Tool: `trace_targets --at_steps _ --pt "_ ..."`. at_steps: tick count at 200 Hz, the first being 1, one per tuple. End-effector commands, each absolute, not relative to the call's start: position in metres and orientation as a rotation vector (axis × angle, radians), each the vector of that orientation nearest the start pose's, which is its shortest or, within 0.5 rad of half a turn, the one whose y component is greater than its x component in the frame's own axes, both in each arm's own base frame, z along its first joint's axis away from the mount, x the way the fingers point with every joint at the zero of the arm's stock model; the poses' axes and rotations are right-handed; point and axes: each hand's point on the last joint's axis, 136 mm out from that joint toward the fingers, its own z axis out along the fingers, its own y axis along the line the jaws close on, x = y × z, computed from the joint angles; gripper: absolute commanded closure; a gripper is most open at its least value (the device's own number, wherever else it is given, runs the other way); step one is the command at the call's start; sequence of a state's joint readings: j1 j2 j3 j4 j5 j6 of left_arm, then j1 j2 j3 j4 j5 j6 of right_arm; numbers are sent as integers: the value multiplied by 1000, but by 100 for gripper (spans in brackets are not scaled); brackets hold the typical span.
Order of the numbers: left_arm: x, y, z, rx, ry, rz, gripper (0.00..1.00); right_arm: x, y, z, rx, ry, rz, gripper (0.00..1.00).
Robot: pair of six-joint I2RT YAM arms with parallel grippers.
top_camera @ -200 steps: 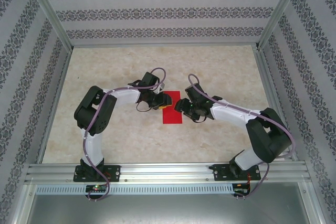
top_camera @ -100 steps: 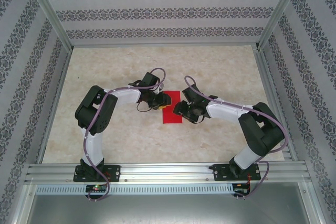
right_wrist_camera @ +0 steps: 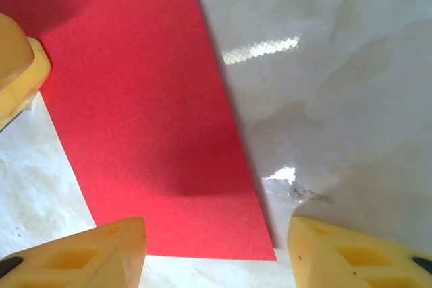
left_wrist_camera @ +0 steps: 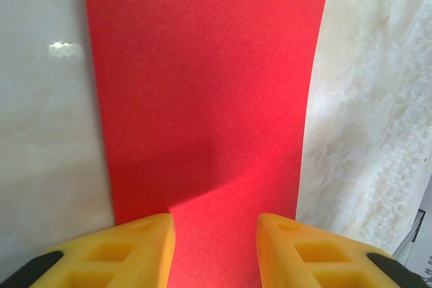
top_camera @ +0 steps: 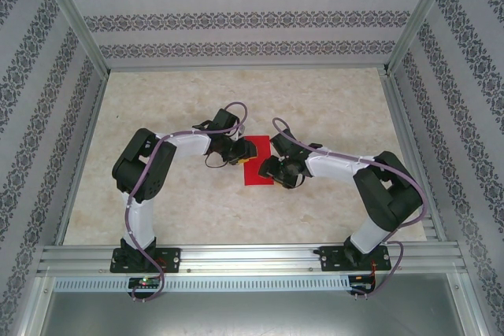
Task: Fold a paper plane with a square sheet of paper (pick it up from the middle)
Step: Third fold the triangle at the center of the table.
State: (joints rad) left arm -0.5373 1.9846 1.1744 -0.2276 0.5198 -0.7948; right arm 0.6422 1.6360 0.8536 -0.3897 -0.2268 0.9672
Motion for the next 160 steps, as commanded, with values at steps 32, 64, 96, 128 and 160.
trace_targets --at_steps 32,64,96,128,160 --pt "322 -276 -19 -281 2994 -878 61 247 248 26 359 2918 760 44" --pt "321 -273 -22 -290 3004 -858 60 249 252 26 351 2889 818 46" --pt "319 -273 -23 -286 3011 -856 60 254 259 29 331 2858 879 47" --pt "319 -271 -24 -291 3012 -854 60 259 265 36 316 2819 933 48" --pt "318 -271 -26 -296 3016 -855 60 259 267 39 315 2806 952 49"
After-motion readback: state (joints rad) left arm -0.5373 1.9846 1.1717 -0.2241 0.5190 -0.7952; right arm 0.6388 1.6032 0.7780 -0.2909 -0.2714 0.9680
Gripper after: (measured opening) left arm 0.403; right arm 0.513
